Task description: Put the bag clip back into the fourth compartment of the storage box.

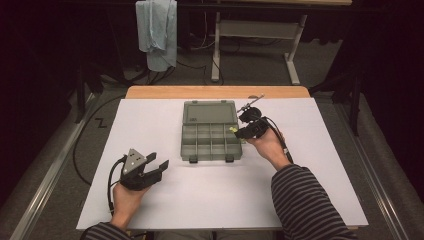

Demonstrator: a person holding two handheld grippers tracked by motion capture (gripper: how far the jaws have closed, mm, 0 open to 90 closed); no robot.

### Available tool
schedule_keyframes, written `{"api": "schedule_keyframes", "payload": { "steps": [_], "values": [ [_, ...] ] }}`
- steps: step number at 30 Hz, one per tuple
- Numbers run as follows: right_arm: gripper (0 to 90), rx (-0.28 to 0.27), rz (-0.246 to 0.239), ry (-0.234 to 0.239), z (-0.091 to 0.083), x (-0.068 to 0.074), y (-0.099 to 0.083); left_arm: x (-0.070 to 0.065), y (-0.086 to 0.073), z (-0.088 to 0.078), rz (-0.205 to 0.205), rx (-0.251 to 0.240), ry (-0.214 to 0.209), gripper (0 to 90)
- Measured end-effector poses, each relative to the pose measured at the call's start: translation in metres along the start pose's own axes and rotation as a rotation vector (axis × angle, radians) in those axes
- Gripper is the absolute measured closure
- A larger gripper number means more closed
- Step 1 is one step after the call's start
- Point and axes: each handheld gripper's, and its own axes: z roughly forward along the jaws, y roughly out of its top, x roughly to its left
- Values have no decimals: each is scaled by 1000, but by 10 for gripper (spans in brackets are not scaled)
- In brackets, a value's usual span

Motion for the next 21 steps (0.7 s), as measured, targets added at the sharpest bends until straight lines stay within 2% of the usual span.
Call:
{"api": "schedule_keyframes", "payload": {
  "steps": [9, 21],
  "values": [
    [797, 13, 0, -17, 9, 0, 12, 0, 0, 0, -3, -2, -7, 451],
    [792, 18, 26, -41, 21, -4, 19, 0, 0, 0, -3, -5, -8, 451]
  ]
}}
